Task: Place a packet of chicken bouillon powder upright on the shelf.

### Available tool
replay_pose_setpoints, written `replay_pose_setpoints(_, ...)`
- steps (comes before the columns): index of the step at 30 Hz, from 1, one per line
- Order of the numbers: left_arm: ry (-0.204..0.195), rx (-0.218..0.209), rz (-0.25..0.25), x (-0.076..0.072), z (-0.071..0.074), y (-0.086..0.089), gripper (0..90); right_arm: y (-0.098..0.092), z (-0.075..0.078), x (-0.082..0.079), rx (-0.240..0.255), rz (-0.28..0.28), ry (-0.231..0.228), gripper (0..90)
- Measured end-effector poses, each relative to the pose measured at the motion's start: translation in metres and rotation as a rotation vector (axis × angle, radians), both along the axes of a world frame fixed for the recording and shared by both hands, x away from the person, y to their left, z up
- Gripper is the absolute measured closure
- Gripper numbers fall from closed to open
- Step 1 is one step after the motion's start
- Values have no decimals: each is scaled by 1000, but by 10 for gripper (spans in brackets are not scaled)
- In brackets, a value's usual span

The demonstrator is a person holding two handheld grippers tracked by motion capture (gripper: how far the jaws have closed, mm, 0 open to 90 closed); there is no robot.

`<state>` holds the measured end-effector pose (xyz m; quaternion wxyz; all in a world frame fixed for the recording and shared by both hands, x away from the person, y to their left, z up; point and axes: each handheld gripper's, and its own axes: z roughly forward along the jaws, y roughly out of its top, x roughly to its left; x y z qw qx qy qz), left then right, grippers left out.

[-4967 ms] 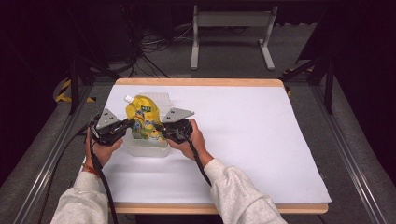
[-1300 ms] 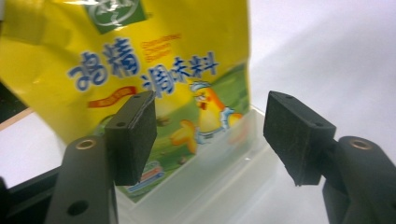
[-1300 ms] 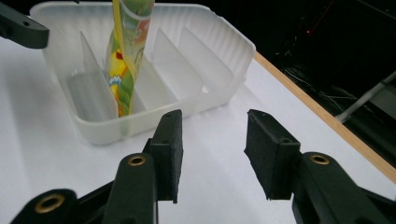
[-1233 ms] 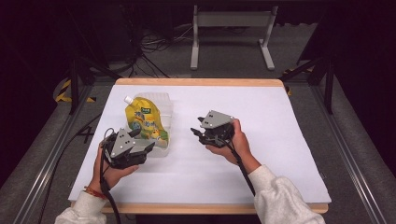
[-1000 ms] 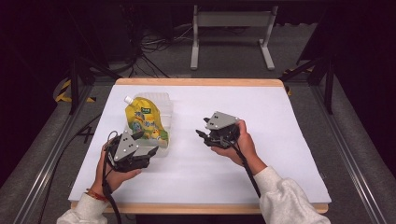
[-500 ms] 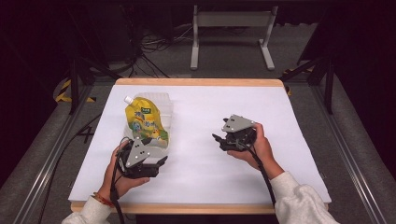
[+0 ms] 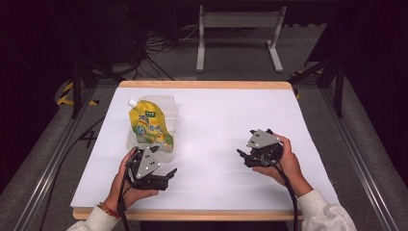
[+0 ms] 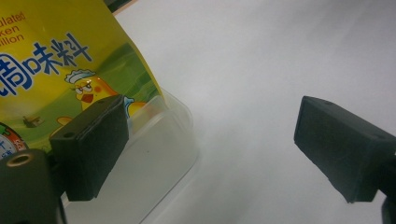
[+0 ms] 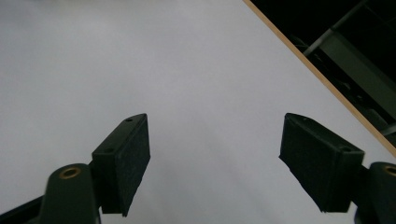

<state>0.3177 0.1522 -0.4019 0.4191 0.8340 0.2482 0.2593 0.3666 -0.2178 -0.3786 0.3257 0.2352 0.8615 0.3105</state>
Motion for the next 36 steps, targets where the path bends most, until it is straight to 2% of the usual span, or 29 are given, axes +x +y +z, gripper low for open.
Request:
replay_pose_setpoints(2, 4, -7, -26, -4, 0, 0, 114, -4, -4, -3, -12, -3, 0, 237)
replay_pose_setpoints(3, 18, -13, -34, -5, -1, 0, 114, -5, -6, -4, -15, -7, 2, 236)
replay_pose_setpoints(4, 52, -38, -59, -7, -4, 0, 114, -7, -8, -6, -18, -9, 5, 233)
replay_pose_setpoints(6, 62, -38, -67, -8, -5, -1, 114, -10, -11, -7, -21, -11, 11, 229)
replay_pose_setpoints(7, 62, -26, -69, -9, -6, -2, 114, -11, -12, -8, -20, -12, 10, 229)
replay_pose_setpoints(16, 105, -6, -104, -10, -16, -12, 114, -37, -27, -23, 3, -42, 46, 212)
replay_pose_setpoints(21, 125, 34, -124, -14, -25, -18, 114, -58, -30, -31, -4, -63, 45, 189)
replay_pose_setpoints(24, 131, 51, -131, -14, -29, -20, 110, -69, -32, -37, 17, -74, 46, 182)
replay_pose_setpoints(31, 138, 52, -129, -11, -33, -19, 108, -94, -41, -49, 48, -119, 42, 170)
replay_pose_setpoints(36, 137, 64, -126, -9, -35, -17, 108, -109, -48, -59, 100, -156, 53, 159)
